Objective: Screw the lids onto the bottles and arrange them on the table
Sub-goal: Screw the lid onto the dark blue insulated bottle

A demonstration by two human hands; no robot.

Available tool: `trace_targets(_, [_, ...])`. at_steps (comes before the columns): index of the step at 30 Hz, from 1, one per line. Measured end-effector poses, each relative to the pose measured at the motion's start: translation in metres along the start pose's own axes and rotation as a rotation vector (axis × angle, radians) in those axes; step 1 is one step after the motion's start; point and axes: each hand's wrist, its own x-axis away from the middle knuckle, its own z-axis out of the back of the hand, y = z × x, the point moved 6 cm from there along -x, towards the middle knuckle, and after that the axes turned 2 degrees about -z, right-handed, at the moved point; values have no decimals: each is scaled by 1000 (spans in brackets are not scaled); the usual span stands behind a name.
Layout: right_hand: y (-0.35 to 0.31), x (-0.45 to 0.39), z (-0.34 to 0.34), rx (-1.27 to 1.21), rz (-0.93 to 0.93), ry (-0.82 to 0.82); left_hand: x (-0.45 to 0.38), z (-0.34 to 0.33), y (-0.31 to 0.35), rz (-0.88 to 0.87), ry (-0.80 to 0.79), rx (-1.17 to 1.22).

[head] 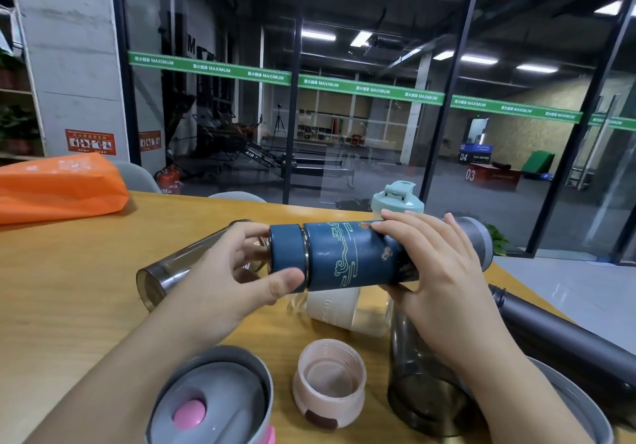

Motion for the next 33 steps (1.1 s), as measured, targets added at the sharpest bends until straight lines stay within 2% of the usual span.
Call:
trace_targets(5, [3, 1, -1, -32, -29, -3, 0, 1, 1, -63, -43, -62])
trace_targets(11, [3, 1, 0, -40, -33, 13, 1, -1, 9, -68, -5, 216])
trace_targets(13, [2, 0, 0, -27, -25, 15, 1, 1, 8, -49, 31, 236])
trace_targets(16, [1, 0, 0, -18, -20, 16, -1, 4, -2, 30, 64, 223])
trace_targets(19, [0, 1, 0, -16, -16, 9, -1, 1, -12, 122, 22, 150])
trace_targets(24, [0, 1, -1, -16, -13, 12, 4, -3, -7, 165, -15, -11])
trace_targets(33, [4, 1, -1, -14, -36, 13, 2, -4, -1, 19, -96, 21])
